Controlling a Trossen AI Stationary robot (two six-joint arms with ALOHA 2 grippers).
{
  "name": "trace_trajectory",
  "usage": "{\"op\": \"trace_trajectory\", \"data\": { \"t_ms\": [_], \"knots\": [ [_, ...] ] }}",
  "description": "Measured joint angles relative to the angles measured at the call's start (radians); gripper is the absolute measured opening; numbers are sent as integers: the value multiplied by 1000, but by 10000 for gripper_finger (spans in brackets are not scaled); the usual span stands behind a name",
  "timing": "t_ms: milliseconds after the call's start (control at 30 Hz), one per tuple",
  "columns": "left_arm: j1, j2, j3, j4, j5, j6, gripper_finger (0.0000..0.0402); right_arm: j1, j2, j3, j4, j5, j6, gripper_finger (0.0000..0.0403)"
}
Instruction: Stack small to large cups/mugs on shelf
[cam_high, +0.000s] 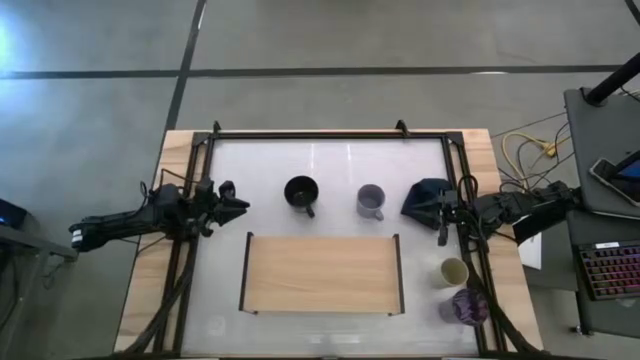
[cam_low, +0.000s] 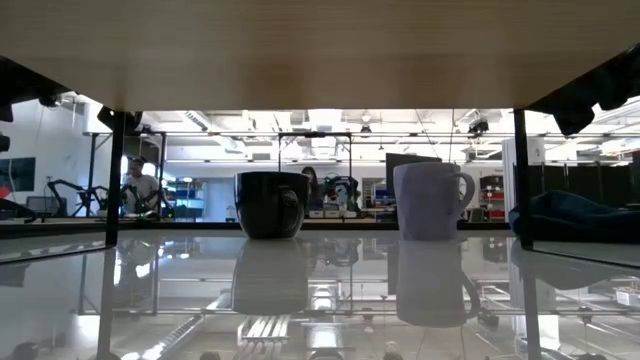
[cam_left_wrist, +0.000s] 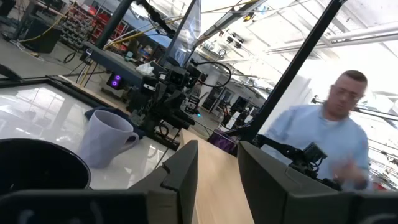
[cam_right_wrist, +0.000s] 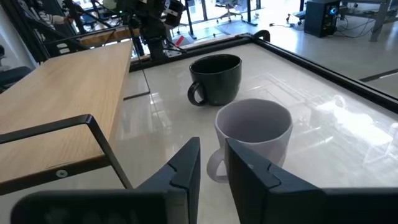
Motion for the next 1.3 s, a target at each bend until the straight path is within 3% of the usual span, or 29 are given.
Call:
{"op": "trace_trajectory", "data": {
  "t_ms": [300, 500, 633, 700, 767, 967, 1067, 1300],
  "knots": [
    [0, 0, 0, 0, 0, 0, 100, 0, 0, 0, 0, 0, -4, 68],
    [0, 0, 0, 0, 0, 0, 100, 0, 6, -8, 100, 182, -510, 68],
    [0, 0, 0, 0, 0, 0, 100, 0, 6, -8, 189, 160, -702, 68],
    [0, 0, 0, 0, 0, 0, 100, 0, 12, -9, 242, 88, -605, 68],
    [0, 0, 0, 0, 0, 0, 100, 0, 16, -9, 278, 24, -383, 68],
    [0, 0, 0, 0, 0, 0, 100, -1, 27, -6, 445, 31, 243, 68],
    [0, 0, 0, 0, 0, 0, 100, -7, 39, -8, 612, 50, 271, 68],
    [0, 0, 0, 0, 0, 0, 100, -6, 96, -1, 1002, 53, 112, 68]
  ]
}}
